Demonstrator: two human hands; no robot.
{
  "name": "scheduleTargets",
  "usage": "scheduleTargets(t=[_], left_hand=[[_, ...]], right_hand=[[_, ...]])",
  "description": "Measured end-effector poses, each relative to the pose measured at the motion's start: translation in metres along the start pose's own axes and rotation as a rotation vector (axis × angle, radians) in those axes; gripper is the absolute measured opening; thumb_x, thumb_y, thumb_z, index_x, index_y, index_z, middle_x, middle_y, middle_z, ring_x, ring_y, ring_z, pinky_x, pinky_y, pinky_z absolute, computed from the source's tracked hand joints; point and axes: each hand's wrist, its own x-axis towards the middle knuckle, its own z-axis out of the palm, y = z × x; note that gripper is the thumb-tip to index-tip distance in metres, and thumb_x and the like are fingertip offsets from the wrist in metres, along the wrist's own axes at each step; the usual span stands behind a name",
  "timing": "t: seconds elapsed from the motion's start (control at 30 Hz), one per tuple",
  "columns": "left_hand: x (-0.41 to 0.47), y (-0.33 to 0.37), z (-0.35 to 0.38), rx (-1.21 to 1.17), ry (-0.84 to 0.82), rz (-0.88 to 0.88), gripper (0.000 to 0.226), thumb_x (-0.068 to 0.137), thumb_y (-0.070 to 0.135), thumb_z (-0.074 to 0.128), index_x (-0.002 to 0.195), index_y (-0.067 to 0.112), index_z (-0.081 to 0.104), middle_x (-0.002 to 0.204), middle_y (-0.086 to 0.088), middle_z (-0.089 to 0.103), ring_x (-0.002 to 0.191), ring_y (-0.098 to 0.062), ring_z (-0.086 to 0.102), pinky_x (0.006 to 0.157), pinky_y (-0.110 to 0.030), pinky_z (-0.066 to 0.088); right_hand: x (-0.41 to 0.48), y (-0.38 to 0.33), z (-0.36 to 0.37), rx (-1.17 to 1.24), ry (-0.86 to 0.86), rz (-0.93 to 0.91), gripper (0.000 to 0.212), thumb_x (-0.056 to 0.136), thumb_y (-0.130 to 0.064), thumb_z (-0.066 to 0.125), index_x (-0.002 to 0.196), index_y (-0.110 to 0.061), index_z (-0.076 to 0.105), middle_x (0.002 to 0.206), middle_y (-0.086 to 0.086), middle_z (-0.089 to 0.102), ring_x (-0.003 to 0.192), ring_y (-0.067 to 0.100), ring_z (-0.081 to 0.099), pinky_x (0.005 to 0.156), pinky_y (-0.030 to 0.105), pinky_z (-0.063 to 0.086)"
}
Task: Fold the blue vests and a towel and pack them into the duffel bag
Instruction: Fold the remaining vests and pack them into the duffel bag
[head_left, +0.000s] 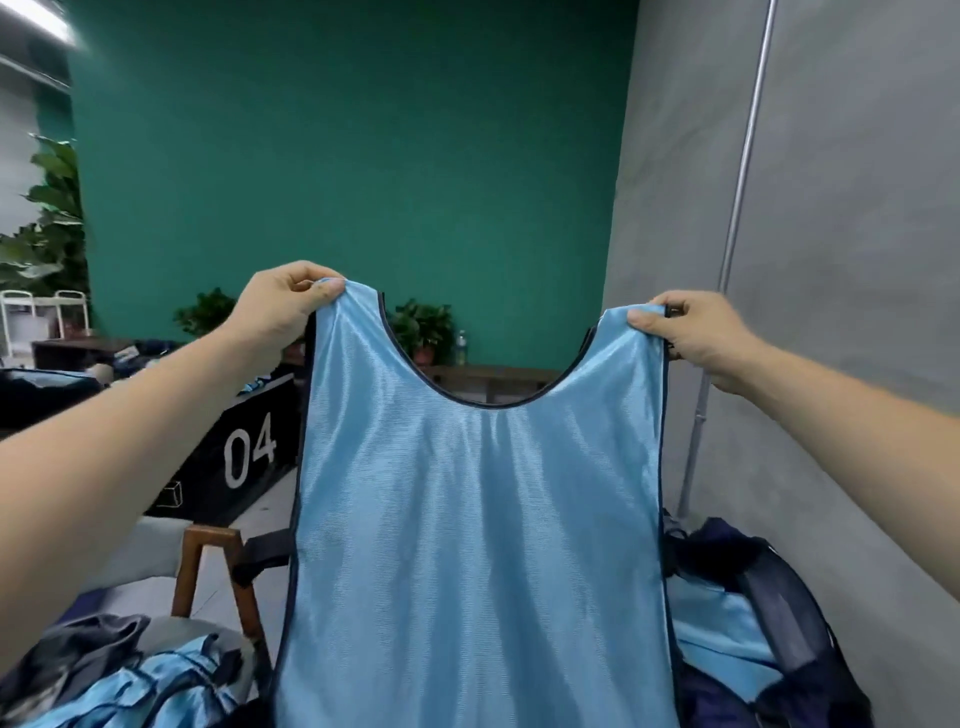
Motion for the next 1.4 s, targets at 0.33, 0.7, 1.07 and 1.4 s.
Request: scheduleTargets(t=[0.33, 0.7, 1.07, 1.4], left_hand=[[0.057, -0.086, 0.050, 0.132, 0.024, -0.030, 0.016, 0.100, 0.035, 0.075, 0.105, 0.020, 0.078, 0.084, 0.010, 0.068, 0.067, -0.007, 0.053, 0.061, -0.020, 0.042], [0.065, -0.180, 0.086, 0.343, -0.029, -0.106, 0.016, 0.103, 0.035, 0.071, 0.100, 0.020, 0.077, 0.083, 0.008, 0.067, 0.069, -0.006, 0.054, 0.068, -0.027, 0.045], [0.108, -0.227, 0.090, 0.488, -0.013, -0.142, 0.016, 0.102, 0.034, 0.071, 0.098, 0.020, 0.076, 0.092, 0.004, 0.071, 0.081, -0.013, 0.060, 0.075, -0.031, 0.050], [0.097, -0.221, 0.091, 0.374, -0.005, -0.166, 0.020, 0.103, 0.035, 0.072, 0.106, 0.016, 0.077, 0.085, 0.011, 0.069, 0.058, 0.007, 0.053, 0.062, -0.019, 0.045]], right_hand=[[0.060, 0.079, 0.050, -0.059, 0.031, 0.022, 0.022, 0.095, -0.022, 0.081, 0.097, -0.001, 0.075, 0.108, 0.031, 0.072, 0.083, 0.024, 0.065, 0.091, 0.056, 0.060], [0.090, 0.178, 0.100, -0.234, -0.061, 0.140, 0.008, 0.091, -0.016, 0.083, 0.088, -0.012, 0.078, 0.099, 0.015, 0.077, 0.084, 0.020, 0.066, 0.091, 0.053, 0.061], [0.122, 0.212, 0.150, -0.461, -0.062, 0.179, 0.016, 0.093, -0.003, 0.071, 0.086, -0.016, 0.077, 0.081, -0.004, 0.066, 0.076, 0.018, 0.060, 0.070, 0.029, 0.048], [0.127, 0.207, 0.157, -0.388, 0.012, 0.101, 0.016, 0.093, -0.006, 0.070, 0.089, -0.019, 0.077, 0.082, -0.007, 0.066, 0.076, 0.012, 0.058, 0.068, 0.025, 0.045]])
